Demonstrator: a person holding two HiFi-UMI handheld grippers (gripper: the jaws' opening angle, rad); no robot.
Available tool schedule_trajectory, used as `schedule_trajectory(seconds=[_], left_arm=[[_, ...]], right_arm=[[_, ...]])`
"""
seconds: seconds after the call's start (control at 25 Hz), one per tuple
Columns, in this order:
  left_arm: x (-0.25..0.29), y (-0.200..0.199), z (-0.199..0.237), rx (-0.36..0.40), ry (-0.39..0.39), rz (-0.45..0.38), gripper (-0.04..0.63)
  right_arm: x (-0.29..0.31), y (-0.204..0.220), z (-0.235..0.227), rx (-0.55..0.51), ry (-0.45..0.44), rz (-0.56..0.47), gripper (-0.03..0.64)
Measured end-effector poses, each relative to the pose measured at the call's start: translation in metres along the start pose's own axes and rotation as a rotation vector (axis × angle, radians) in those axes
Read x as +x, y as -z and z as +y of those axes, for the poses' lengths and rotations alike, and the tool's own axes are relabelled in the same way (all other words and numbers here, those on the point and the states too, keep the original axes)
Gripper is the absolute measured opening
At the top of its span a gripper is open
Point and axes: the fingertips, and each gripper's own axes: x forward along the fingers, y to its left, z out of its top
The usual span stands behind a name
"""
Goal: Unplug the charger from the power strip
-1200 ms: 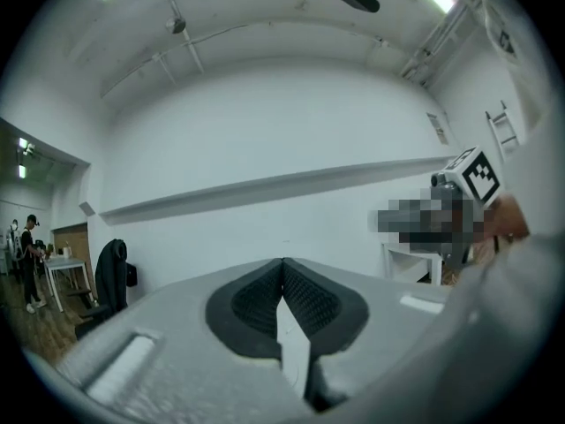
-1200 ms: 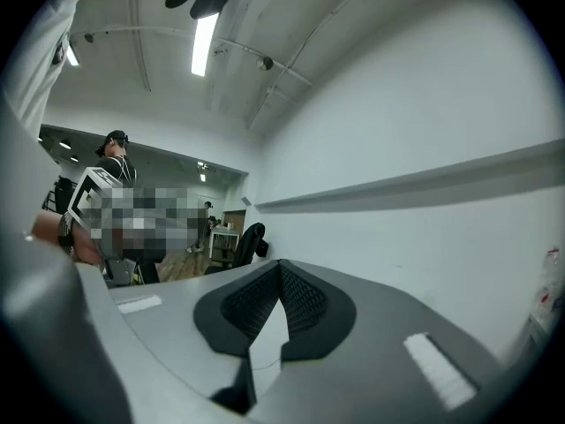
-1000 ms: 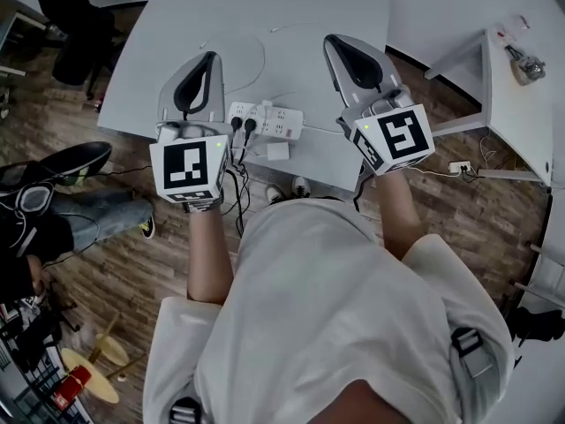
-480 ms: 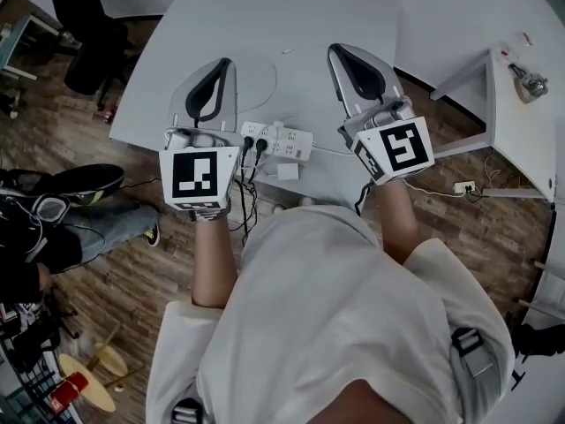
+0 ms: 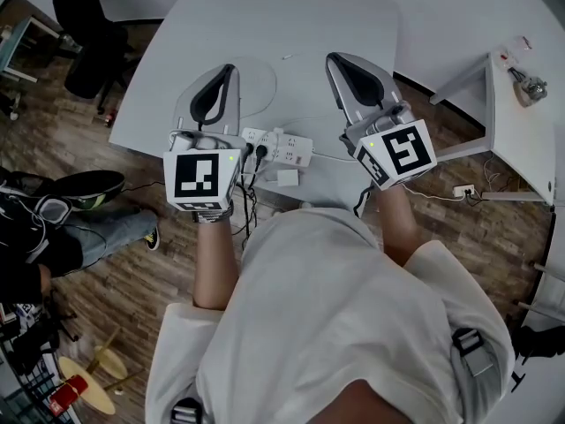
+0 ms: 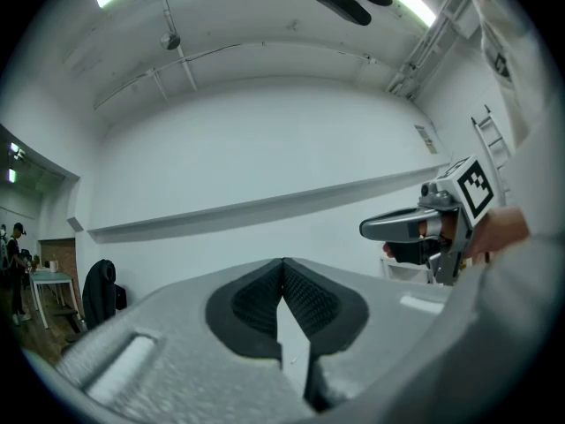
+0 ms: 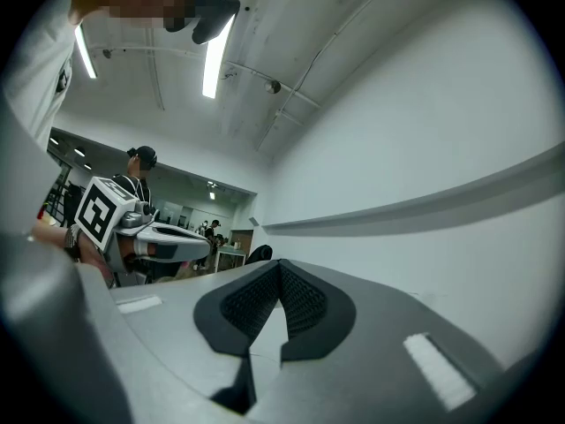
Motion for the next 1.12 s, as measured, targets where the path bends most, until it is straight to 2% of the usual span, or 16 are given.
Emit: schedule_trajectory(seconds=[0.24, 0.44, 0.76, 1.0, 1.12], left_arm=[[-0.001, 0.0, 0.0, -0.076, 0.015, -0.043, 0.005], [0.0, 0.006, -0.005, -0.072, 0.033, -0.017, 0.006], [-0.014, 0.015, -0.015, -0.091, 0.064, 0.014, 0.005], [-0.035, 0.046, -0.027, -0.128, 0.094, 0.065, 0.006], [-0.043, 0.054, -0.034, -0.138, 0.105, 0.08, 0.006]], right_arm=[[0.001, 0.003, 0.002, 0.018, -0.021, 0.002, 0.0], [-0.001, 0.0, 0.006, 0.009, -0.046, -0.003, 0.002], [-0.014, -0.008, 0.034, 0.009, -0.144, 0.004, 0.002], [-0.031, 0.016, 0.054, 0.035, -0.112, 0.082, 0.0], [-0.037, 0.021, 0.062, 0.033, -0.093, 0.089, 0.0]])
